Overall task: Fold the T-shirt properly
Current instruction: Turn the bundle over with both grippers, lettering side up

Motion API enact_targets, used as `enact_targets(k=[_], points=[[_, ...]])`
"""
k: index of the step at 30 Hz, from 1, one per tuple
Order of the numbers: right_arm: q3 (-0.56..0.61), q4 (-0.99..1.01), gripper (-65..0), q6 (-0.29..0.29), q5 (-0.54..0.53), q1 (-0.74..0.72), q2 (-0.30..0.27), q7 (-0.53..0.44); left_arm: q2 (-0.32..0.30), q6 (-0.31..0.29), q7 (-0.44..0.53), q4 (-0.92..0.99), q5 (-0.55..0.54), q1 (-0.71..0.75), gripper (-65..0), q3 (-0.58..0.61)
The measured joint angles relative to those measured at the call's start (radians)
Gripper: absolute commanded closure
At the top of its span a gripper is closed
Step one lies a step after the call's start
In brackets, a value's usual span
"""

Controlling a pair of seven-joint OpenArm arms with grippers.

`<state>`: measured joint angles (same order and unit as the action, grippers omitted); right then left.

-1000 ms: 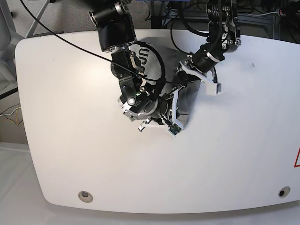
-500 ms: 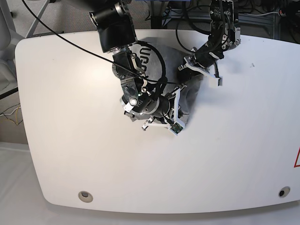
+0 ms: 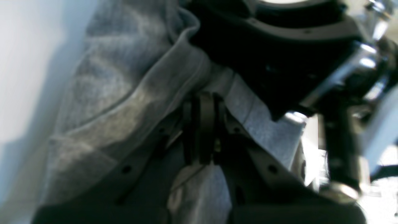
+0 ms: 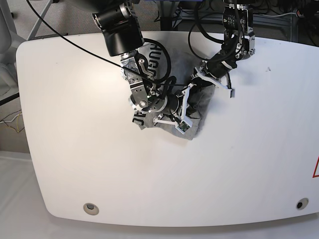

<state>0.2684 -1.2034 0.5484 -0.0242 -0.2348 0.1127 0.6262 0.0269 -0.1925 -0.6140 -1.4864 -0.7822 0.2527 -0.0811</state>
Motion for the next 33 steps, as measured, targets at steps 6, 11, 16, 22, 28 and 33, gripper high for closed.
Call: enact_targets(k=[6,11,16,22,28,33], points=[[0.001,0.007,-0.6,0.005,-0.016,-0.002,-0.032,-0.025,-0.006,-0.003,0.02,0.004,-0.005,0.002,-1.9,0.003],[-0.034,0.007,-0.6,0.014,-0.029,-0.003,-0.059,-0.032,-0.02,-0.01,0.014,0.006,-0.023,0.002,-1.9,0.008],[-0.082,0.008,-0.6,0.017,-0.027,-0.025,-0.09,-0.023,-0.022,-0.01,0.014,0.006,-0.023,0.002,-1.9,0.008],[-0.137,0.006,-0.6,0.002,-0.01,-0.036,-0.137,-0.024,-0.04,-0.015,0.004,0.006,-0.044,0.0,-1.9,0.013],[-0.171,0.0,-0.6,0.002,-0.024,-0.018,-0.169,-0.033,-0.07,-0.014,-0.002,0.011,-0.035,-0.015,-1.9,0.018],[-0.209,-0.009,-0.6,0.002,-0.04,0.023,-0.179,-0.085,-0.107,0.014,0.002,0.019,-0.011,-0.034,-1.9,0.007]])
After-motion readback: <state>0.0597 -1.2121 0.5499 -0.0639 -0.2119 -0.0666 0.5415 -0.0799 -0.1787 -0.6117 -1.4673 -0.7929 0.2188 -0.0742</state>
